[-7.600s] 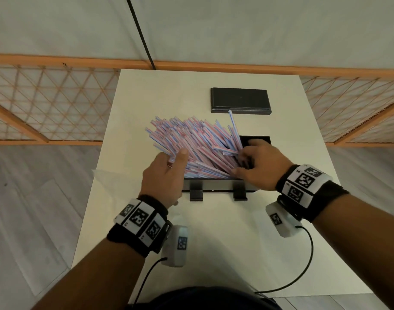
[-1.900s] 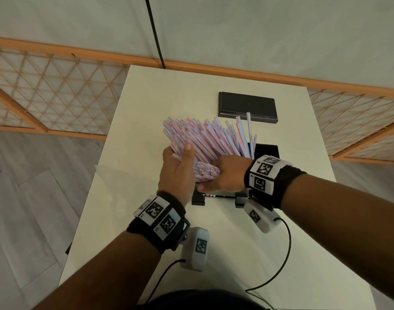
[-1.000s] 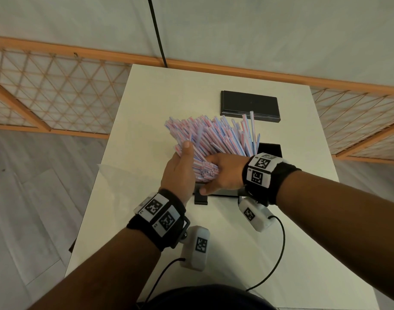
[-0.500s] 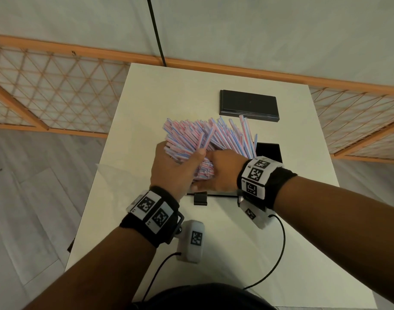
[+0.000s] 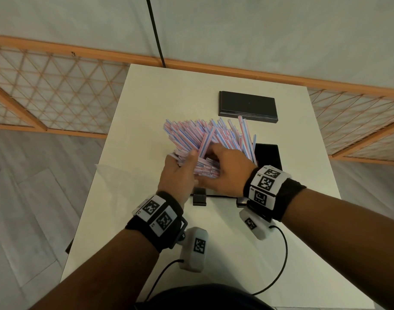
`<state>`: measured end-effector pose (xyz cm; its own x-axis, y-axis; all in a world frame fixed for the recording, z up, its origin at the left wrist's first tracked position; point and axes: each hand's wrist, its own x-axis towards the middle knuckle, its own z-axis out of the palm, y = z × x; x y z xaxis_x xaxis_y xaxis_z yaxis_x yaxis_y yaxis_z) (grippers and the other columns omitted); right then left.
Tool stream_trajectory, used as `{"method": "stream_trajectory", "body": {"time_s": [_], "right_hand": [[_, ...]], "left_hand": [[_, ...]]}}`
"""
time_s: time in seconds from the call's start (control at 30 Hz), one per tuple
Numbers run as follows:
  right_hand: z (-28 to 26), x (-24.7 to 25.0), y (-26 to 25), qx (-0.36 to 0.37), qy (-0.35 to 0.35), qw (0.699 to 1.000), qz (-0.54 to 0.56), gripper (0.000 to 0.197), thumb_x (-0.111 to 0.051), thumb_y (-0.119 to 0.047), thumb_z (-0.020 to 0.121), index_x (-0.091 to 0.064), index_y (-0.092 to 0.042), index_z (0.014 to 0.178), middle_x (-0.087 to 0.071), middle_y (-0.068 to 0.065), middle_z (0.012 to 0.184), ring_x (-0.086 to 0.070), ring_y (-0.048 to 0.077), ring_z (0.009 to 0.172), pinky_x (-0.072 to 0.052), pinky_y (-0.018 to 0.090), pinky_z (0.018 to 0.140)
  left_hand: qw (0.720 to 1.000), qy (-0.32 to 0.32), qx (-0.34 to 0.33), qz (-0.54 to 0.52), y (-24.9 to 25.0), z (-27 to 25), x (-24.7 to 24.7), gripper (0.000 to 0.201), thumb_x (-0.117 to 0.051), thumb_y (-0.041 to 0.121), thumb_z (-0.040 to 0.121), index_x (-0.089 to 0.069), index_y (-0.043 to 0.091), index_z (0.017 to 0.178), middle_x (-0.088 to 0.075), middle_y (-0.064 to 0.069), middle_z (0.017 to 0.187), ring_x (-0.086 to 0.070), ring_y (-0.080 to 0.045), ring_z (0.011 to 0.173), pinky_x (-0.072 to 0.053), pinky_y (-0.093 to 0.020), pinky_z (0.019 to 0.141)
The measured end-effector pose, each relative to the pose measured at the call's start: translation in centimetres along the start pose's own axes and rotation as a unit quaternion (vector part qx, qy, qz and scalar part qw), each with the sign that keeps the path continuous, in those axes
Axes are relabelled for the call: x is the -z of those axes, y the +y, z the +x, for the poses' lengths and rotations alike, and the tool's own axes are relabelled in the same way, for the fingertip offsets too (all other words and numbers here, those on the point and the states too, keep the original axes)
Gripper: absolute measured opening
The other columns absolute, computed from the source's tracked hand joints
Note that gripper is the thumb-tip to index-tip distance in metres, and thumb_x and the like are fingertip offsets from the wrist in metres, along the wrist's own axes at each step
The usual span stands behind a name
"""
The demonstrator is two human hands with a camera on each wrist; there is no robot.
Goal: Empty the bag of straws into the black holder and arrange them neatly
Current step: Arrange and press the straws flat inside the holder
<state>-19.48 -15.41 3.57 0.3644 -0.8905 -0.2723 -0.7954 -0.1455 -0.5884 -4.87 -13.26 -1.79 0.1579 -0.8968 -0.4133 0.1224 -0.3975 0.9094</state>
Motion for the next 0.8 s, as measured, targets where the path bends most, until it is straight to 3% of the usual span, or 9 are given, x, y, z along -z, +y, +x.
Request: {"method": "stream_trajectory", "body": {"time_s": [0.1, 0.17, 0.27, 0.37, 0.53, 0.6, 0.67, 0.73, 0.8], "right_hand": [[-0.7, 0.0, 0.3, 0.022, 0.047, 0.997, 0.05, 0.065, -0.078, -0.058, 0.067, -0.045, -0.022, 0.11, -0.063, -0.007, 0.103, -0.065, 0.014, 0.094, -0.055, 0.035, 0.084], [-0.7, 0.0, 0.3, 0.055, 0.051, 0.996, 0.052, 0.058, -0.077, -0.056, 0.069, -0.047, -0.024, 0.106, -0.063, -0.006, 0.097, -0.065, 0.015, 0.087, -0.055, 0.039, 0.08], [0.0, 0.0, -0.3, 0.114, 0.025, 0.993, -0.008, 0.059, -0.071, -0.056, 0.077, -0.053, -0.026, 0.124, -0.062, -0.005, 0.105, -0.06, 0.013, 0.096, -0.052, 0.037, 0.086], [0.6, 0.0, -0.8, 0.118, 0.017, 0.991, -0.068, 0.069, -0.066, -0.059, 0.08, -0.05, -0.022, 0.135, -0.056, 0.0, 0.11, -0.055, 0.016, 0.101, -0.049, 0.035, 0.091], [0.3, 1.1, -1.4, 0.135, 0.044, 0.988, -0.056, 0.076, -0.071, -0.057, 0.078, -0.049, -0.016, 0.138, -0.049, -0.004, 0.107, -0.047, 0.008, 0.095, -0.044, 0.027, 0.088], [-0.1, 2.1, -2.0, 0.138, 0.051, 0.988, -0.052, 0.082, -0.071, -0.056, 0.078, -0.045, -0.014, 0.143, -0.048, -0.004, 0.111, -0.049, 0.011, 0.1, -0.039, 0.022, 0.09], [-0.7, 3.6, -2.8, 0.156, 0.074, 0.984, -0.05, 0.082, -0.07, -0.056, 0.079, -0.045, -0.014, 0.144, -0.052, -0.001, 0.121, -0.054, 0.014, 0.108, -0.04, 0.02, 0.091], [-1.5, 5.4, -3.7, 0.176, 0.107, 0.978, -0.041, 0.078, -0.067, -0.057, 0.08, -0.047, -0.014, 0.142, -0.054, -0.001, 0.125, -0.059, 0.013, 0.106, -0.046, 0.022, 0.087], [-2.6, 7.3, -4.3, 0.193, 0.145, 0.97, -0.034, 0.073, -0.065, -0.055, 0.08, -0.051, -0.015, 0.139, -0.057, -0.001, 0.122, -0.062, 0.013, 0.102, -0.053, 0.03, 0.084]], "left_hand": [[0.999, 0.008, 0.003, -0.04, 0.6, 0.0, 0.0, 0.075, -0.054, 0.073, 0.077, -0.062, 0.013, 0.121, -0.073, -0.011, 0.114, -0.071, -0.028, 0.105, -0.056, -0.054, 0.094], [0.998, 0.012, 0.012, -0.065, 1.2, -0.5, -0.1, 0.073, -0.048, 0.069, 0.082, -0.059, 0.009, 0.122, -0.071, -0.013, 0.115, -0.07, -0.025, 0.105, -0.057, -0.046, 0.093], [0.995, -0.01, 0.031, -0.098, 1.1, -0.9, -0.4, 0.065, -0.043, 0.063, 0.097, -0.057, 0.009, 0.13, -0.071, -0.013, 0.12, -0.072, -0.021, 0.105, -0.057, -0.032, 0.081], [0.992, -0.024, 0.036, -0.121, 1.5, -1.0, -0.2, 0.07, -0.046, 0.066, 0.091, -0.056, 0.011, 0.134, -0.071, -0.011, 0.122, -0.072, -0.021, 0.109, -0.056, -0.035, 0.088], [0.993, -0.051, -0.002, -0.108, 2.4, -0.9, 0.3, 0.042, -0.034, 0.041, 0.11, -0.068, 0.018, 0.112, -0.076, -0.004, 0.105, -0.075, -0.008, 0.089, -0.059, -0.022, 0.074], [0.994, -0.044, -0.017, -0.098, 2.8, -0.9, 0.5, 0.045, -0.041, 0.052, 0.104, -0.071, 0.019, 0.112, -0.078, -0.003, 0.108, -0.074, -0.013, 0.099, -0.059, -0.032, 0.089], [0.996, -0.033, 0.0, -0.085, 2.9, -1.1, 0.6, 0.08, -0.051, 0.077, 0.081, -0.06, 0.016, 0.133, -0.07, -0.007, 0.128, -0.066, -0.021, 0.119, -0.049, -0.045, 0.106], [0.997, -0.011, 0.013, -0.078, 2.6, -1.2, 0.4, 0.111, -0.051, 0.09, 0.061, -0.048, 0.017, 0.145, -0.059, -0.005, 0.143, -0.055, -0.021, 0.132, -0.039, -0.045, 0.114], [0.998, -0.004, 0.01, -0.068, 2.5, -1.6, 0.1, 0.123, -0.051, 0.097, 0.052, -0.046, 0.017, 0.146, -0.056, -0.006, 0.146, -0.052, -0.022, 0.134, -0.038, -0.046, 0.116]]}}
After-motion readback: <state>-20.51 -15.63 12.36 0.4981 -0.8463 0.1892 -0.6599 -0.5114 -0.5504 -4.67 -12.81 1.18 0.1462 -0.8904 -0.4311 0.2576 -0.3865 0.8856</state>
